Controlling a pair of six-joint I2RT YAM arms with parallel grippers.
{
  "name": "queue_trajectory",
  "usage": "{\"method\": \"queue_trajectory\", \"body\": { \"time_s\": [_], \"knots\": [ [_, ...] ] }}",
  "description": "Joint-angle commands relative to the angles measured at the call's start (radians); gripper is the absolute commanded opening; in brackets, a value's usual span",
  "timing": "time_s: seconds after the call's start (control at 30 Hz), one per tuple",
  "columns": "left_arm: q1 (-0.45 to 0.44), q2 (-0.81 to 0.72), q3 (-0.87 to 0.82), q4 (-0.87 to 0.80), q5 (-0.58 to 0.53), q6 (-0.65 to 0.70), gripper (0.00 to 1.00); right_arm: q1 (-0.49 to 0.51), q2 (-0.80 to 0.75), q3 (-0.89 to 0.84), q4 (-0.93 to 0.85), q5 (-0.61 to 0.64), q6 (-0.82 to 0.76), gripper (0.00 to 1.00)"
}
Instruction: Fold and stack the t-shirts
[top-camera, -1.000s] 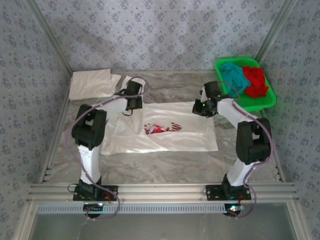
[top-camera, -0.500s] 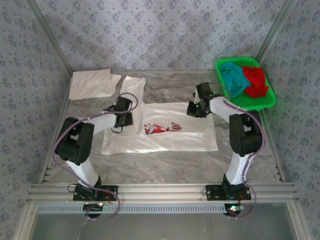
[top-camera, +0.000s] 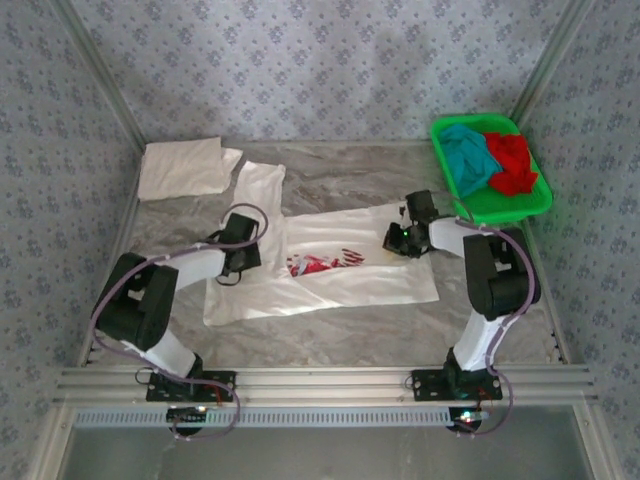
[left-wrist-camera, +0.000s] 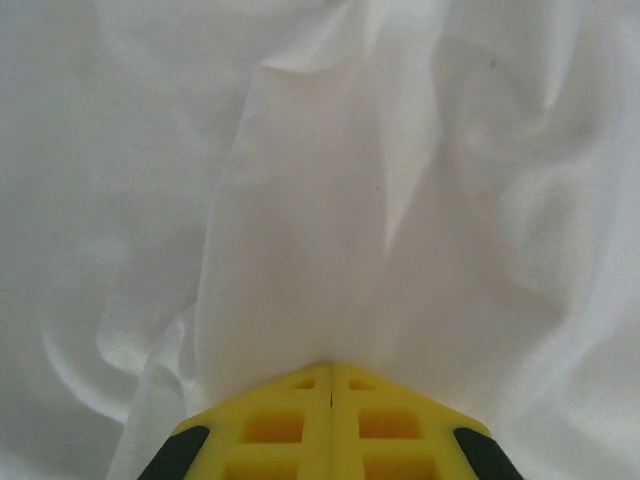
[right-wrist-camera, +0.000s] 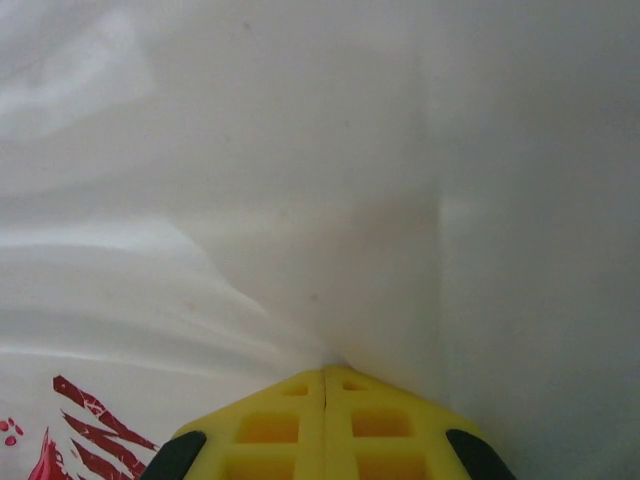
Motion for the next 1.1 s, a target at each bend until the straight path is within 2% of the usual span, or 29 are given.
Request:
{"method": "queue_trajectory", "body": {
  "time_s": [0.0, 0.17, 0.3, 0.33, 0.37, 0.43, 0.47, 0.5, 0.6, 0.77, 1.07],
  "knots": [
    [-0.032, -0.042, -0.081, -0.138, 0.023, -0.070, 0.04, -0.019, -0.030, -0.145, -0.048, 0.020, 0.069, 0.00],
    [-0.042, -0.103, -0.011, -0.226, -0.019, -0.049, 0.11, -0.018, -0.139, -0.157, -0.112, 0.078, 0.086, 0.00],
    [0.032, -0.074, 0.213, -0.255, 0.026, 0.079, 0.19, -0.024, -0.173, -0.050, -0.158, 0.091, 0.073, 0.00],
    [0.052, -0.052, 0.277, -0.258, 0.031, 0.106, 0.24, -0.025, -0.174, -0.016, -0.166, 0.088, 0.069, 0.03],
    [0.078, -0.014, 0.351, -0.257, 0.049, 0.144, 0.31, -0.025, -0.171, 0.023, -0.170, 0.082, 0.062, 0.08],
    [0.116, 0.076, 0.508, -0.259, 0.056, 0.215, 0.39, -0.028, -0.157, 0.101, -0.180, 0.076, 0.043, 0.11],
    [0.135, 0.140, 0.586, -0.252, 0.073, 0.255, 0.48, -0.028, -0.146, 0.143, -0.178, 0.076, 0.032, 0.14],
    [0.158, 0.217, 0.683, -0.265, 0.130, 0.291, 0.53, -0.029, -0.131, 0.183, -0.167, 0.069, 0.014, 0.18],
    [0.205, 0.436, 0.969, -0.366, 0.245, 0.339, 0.60, -0.038, -0.076, 0.319, -0.166, 0.041, -0.042, 0.27],
    [0.222, 0.653, 1.247, -0.427, 0.330, 0.393, 0.61, -0.065, -0.019, 0.426, -0.178, 0.000, -0.101, 0.33],
    [0.242, 0.987, 1.750, -0.639, 0.339, 0.451, 0.63, -0.092, -0.066, 0.374, -0.151, -0.083, -0.108, 0.33]
  ]
}}
